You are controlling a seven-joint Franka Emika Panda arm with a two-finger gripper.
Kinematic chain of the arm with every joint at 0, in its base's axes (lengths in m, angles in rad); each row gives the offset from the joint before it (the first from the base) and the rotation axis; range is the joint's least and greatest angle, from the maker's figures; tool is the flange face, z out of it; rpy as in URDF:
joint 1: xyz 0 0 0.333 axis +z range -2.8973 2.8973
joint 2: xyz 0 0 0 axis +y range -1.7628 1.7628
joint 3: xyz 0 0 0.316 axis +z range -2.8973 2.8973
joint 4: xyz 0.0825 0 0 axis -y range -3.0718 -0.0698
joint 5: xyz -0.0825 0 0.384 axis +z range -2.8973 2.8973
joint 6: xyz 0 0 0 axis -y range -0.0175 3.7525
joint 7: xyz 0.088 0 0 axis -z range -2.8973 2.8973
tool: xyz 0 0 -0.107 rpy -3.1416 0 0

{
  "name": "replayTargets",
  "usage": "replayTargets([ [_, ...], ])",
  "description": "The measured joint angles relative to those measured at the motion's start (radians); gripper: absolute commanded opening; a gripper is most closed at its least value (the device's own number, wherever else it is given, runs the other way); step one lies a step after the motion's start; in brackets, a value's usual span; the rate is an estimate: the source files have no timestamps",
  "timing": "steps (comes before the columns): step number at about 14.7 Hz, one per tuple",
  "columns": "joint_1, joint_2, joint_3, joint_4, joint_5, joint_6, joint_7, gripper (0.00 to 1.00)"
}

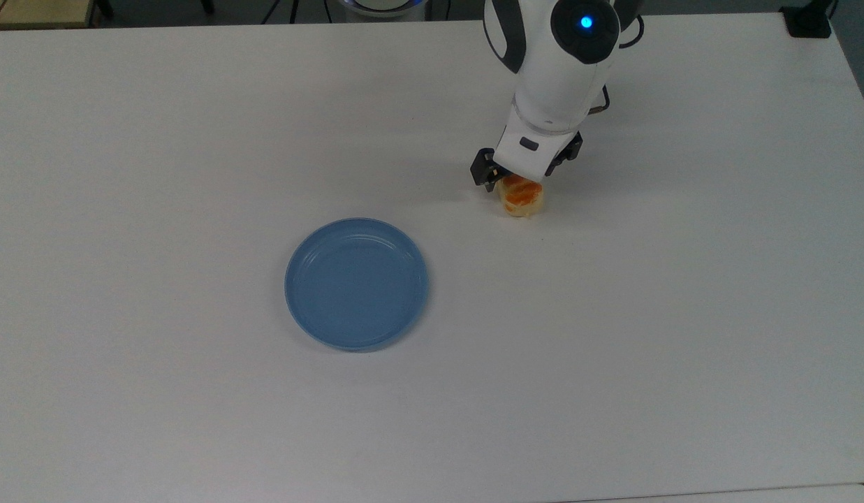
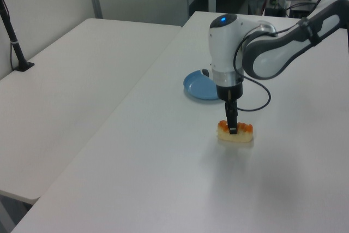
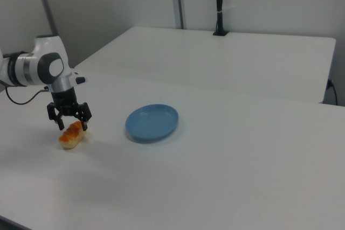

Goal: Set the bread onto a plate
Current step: 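Lift the bread roll and carry it over the blue plate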

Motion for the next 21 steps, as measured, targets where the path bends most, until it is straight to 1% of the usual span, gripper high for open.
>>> replayTargets([
  [3, 0.008, 0.018, 0.002, -0.025, -0.002, 0.033, 0.009, 1.00],
  [4, 0.008, 0.018, 0.006, -0.034, -0.005, 0.039, 0.013, 0.89],
  [5, 0.010, 0.018, 0.011, -0.043, -0.009, 0.041, 0.021, 0.76],
  [6, 0.010, 0.018, 0.013, -0.046, -0.012, 0.041, 0.027, 0.53],
  [7, 0.010, 0.018, 0.016, -0.047, -0.019, 0.042, 0.033, 0.40],
  [8, 0.010, 0.018, 0.019, -0.047, -0.023, 0.042, 0.035, 0.35],
  [12, 0.008, 0.011, 0.018, -0.043, -0.025, 0.042, 0.036, 0.35],
  [15, -0.013, -0.023, -0.002, -0.016, -0.031, 0.042, 0.027, 0.40],
  [16, -0.024, -0.035, -0.024, 0.004, -0.033, 0.036, 0.005, 0.43],
  [18, -0.041, -0.046, -0.091, 0.050, -0.033, 0.009, -0.072, 0.43],
  [19, -0.051, -0.047, -0.117, 0.065, -0.033, 0.006, -0.107, 0.47],
  [21, -0.094, -0.047, -0.163, 0.095, -0.033, 0.005, -0.181, 0.47],
])
